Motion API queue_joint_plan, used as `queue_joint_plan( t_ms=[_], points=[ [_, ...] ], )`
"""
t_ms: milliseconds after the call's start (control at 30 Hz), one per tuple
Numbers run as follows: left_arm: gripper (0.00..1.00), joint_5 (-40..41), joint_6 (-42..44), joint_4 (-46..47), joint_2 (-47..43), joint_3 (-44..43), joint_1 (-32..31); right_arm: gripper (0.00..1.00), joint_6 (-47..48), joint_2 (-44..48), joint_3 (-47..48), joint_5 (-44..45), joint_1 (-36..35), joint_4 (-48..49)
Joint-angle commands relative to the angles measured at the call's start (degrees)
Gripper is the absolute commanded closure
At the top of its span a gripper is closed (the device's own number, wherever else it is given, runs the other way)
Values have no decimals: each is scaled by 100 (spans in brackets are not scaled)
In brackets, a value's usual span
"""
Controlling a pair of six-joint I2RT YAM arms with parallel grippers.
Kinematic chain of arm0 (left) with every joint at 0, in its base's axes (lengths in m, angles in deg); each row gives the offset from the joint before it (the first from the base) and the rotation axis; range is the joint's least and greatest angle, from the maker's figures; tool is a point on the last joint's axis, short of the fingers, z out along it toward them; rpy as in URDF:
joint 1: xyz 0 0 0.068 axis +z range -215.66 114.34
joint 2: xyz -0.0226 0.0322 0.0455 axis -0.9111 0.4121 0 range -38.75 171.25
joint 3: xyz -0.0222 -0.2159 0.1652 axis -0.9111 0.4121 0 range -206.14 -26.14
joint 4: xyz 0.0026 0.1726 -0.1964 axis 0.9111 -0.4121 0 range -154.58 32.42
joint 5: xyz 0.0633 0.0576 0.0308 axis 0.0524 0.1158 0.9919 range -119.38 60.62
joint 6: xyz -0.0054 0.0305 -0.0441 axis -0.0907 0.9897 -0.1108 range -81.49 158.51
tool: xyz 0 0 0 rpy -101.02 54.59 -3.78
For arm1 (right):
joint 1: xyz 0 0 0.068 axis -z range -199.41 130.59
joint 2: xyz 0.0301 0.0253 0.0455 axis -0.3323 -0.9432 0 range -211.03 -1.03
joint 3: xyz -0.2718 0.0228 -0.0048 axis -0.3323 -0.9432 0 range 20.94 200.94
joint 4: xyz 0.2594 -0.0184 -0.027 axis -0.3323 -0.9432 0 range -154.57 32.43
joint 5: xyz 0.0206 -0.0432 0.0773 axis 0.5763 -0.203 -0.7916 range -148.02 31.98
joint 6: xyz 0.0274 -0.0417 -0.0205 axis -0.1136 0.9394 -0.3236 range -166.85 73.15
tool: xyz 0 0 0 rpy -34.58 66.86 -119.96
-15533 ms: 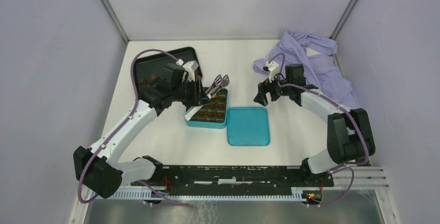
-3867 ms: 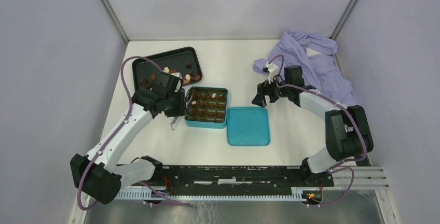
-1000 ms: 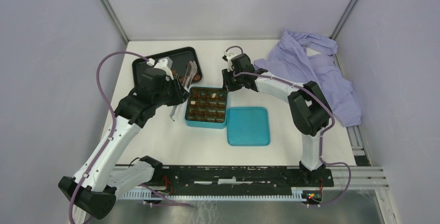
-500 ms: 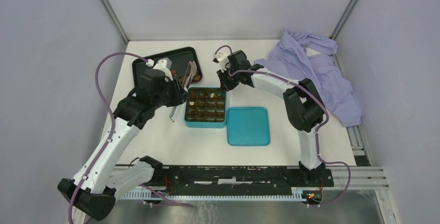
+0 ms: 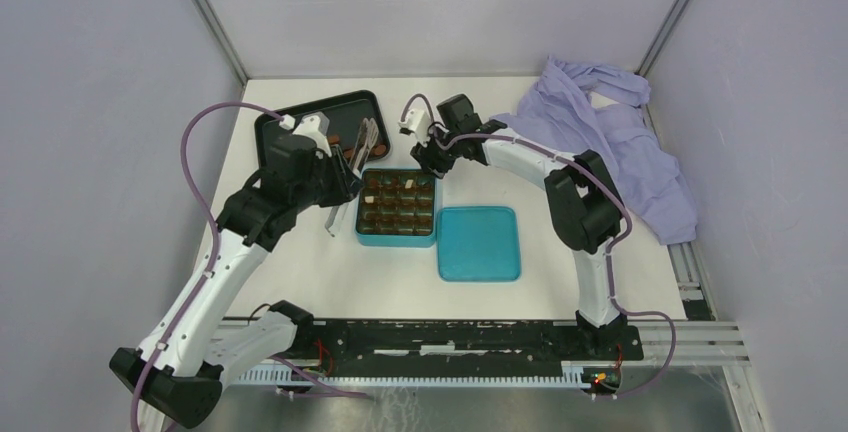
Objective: Pack the chocolate
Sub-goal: Adjust the packing box at the center of the board.
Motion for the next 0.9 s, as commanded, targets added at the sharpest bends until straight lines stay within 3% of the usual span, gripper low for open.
queue_joint_plan(
  t_ms=[0, 233, 567, 867],
  points=[
    [67, 63, -57, 165, -152, -168, -32, 48, 850, -164, 249, -263, -16, -76],
    [67, 56, -57, 132, -144, -184, -33, 58, 1423, -342, 373, -502, -12, -203],
    [67, 102, -48, 38, -155, -164, -32, 89, 1989, 163, -259, -630, -16, 452],
    [67, 157, -48, -24, -184, -191, -28, 97, 2237, 781, -632, -438, -24, 1061]
  ],
)
